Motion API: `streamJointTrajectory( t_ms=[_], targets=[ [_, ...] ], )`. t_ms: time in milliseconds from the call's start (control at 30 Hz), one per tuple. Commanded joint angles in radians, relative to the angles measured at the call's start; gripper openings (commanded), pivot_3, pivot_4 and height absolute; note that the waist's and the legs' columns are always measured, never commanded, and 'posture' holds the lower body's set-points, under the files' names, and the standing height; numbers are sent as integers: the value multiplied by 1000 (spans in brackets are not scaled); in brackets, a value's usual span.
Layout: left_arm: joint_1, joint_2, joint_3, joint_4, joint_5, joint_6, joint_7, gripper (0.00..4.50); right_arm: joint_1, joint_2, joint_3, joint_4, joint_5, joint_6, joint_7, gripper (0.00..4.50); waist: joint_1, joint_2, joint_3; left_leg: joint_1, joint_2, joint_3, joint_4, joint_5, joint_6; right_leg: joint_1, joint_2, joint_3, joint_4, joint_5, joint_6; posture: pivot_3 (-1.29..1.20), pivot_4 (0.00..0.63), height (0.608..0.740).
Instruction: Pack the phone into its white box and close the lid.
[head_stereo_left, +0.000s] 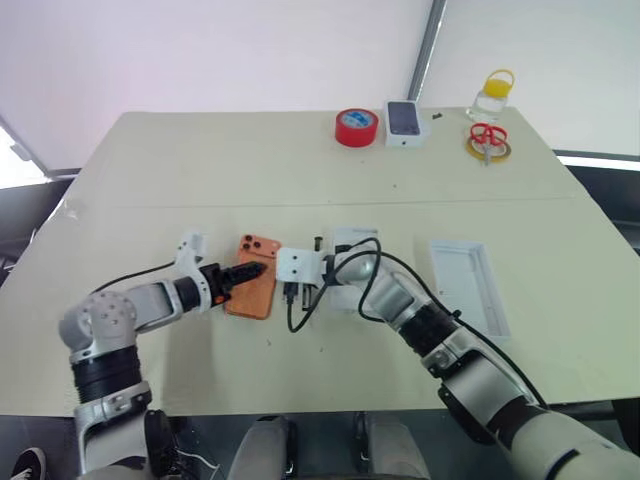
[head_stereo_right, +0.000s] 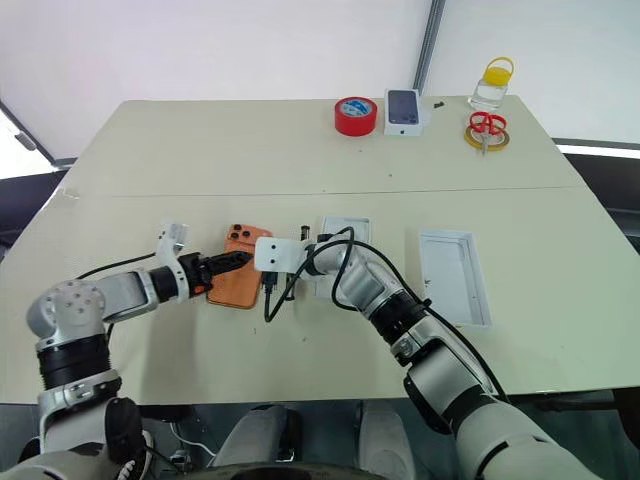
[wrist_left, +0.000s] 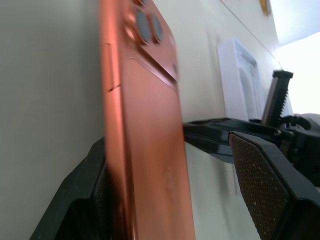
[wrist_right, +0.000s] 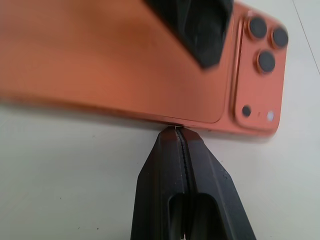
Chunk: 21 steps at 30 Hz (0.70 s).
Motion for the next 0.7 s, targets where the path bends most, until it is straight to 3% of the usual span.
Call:
streamJointTrajectory(
  t_ms=[33,367,500,700],
  targets=[
    [4,-2,-46,44,10,31,-10,3383,14,13,25,32,-11,4,7,14,-1,0,0,0,0,0,0,0,0,0,0,0,0,0,0,0,150,740],
    [22,69,-4,87,-4,33,-54,3383,11,3,9,38,-11,1,6,14,-9,0,0,-1,1,0,-2,0,0,-3,1,0,0,0,0,0,150,740],
    [35,75,-1,61,-26,49,-71,2121,15,3,13,34,-11,-1,11,0,-9,0,0,-2,1,0,-3,0,-1,-5,1,0,0,0,0,0,150,740],
    [41,82,25,66,-37,80,-71,2121,13,8,13,41,-13,-5,5,0,-9,0,0,-3,1,0,-4,1,-1,-6,0,1,0,0,0,0,150,740]
  ],
)
